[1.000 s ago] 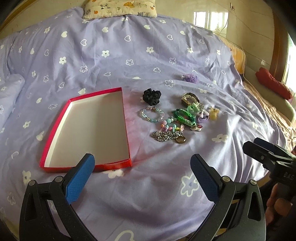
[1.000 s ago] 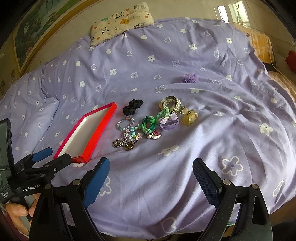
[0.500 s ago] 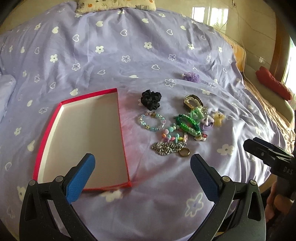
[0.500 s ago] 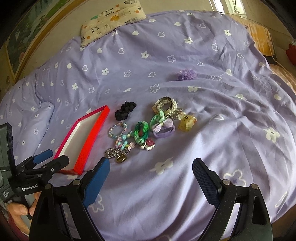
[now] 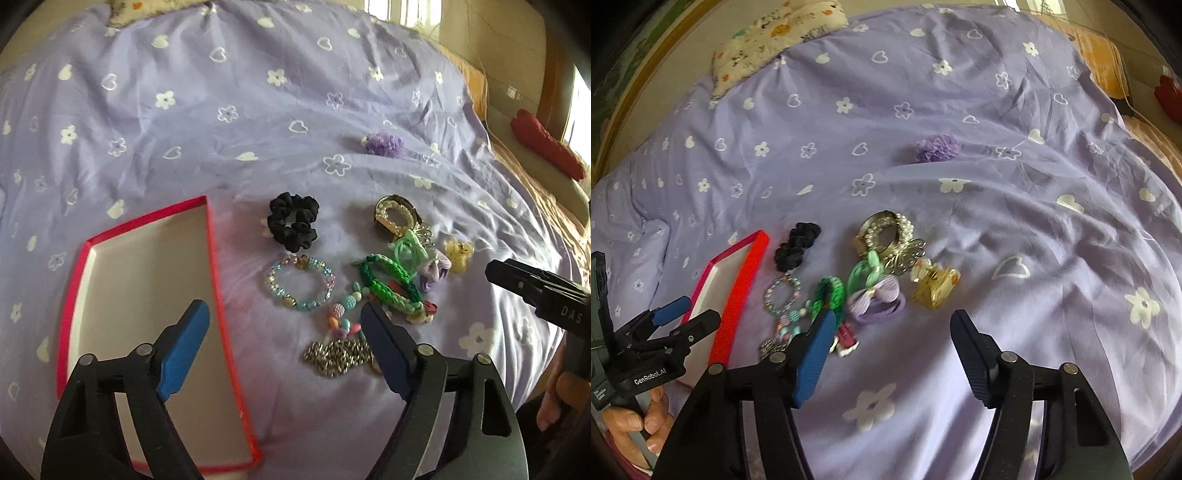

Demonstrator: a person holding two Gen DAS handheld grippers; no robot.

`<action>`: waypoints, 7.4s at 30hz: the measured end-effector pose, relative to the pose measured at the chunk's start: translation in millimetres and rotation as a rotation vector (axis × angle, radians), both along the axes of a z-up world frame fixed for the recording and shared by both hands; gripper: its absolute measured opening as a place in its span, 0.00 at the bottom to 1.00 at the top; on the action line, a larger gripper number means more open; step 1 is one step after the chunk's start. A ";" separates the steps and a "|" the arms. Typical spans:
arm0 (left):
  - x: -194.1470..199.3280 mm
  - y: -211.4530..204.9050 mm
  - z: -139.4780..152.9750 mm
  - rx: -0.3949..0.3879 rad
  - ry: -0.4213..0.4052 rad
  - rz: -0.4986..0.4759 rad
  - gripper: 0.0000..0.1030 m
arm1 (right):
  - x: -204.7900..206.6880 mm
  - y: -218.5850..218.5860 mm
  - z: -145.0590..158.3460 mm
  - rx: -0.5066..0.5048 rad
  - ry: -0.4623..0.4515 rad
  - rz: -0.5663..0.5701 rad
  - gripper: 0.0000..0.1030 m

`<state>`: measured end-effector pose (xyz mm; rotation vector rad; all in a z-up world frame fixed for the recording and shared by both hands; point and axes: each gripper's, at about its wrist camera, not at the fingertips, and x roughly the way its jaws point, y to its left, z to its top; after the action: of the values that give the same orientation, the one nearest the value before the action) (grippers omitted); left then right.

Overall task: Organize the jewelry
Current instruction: 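Grasp the crystal bead bracelet with the left tool while the right tool grasps the yellow claw clip, then carry the bracelet and yellow clip into the red box and open both tools, then withdraw both open tools from the box back toward the jewelry pile, then grasp the black scrunchie with the left tool while the right tool grasps the gold watch, then carry the scrunchie and gold watch into the red box and open both tools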

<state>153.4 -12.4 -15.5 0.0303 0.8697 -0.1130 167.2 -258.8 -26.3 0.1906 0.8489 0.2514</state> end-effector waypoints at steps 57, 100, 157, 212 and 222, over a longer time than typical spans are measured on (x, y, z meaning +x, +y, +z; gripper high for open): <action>-15.8 60.3 35.1 -0.285 0.002 -0.015 0.06 | -8.2 90.6 21.6 0.100 -0.019 0.210 0.26; -76.7 205.4 -59.3 -0.333 0.130 0.296 0.06 | -28.9 282.2 -49.0 -0.064 0.176 0.646 0.27; -51.0 116.9 2.9 -0.237 0.066 0.177 0.44 | -12.8 97.9 -3.7 0.089 0.083 0.274 0.41; 84.0 35.3 -8.5 -0.327 0.116 0.004 0.06 | 90.9 31.8 4.4 0.088 0.015 0.052 0.08; 31.7 70.5 17.4 -0.361 0.041 0.048 0.06 | 66.3 69.5 15.0 0.111 0.002 0.121 0.08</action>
<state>185.0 58.1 1.9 -0.3310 0.8793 -0.2252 233.5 -189.3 -11.3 0.2437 0.8499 0.4124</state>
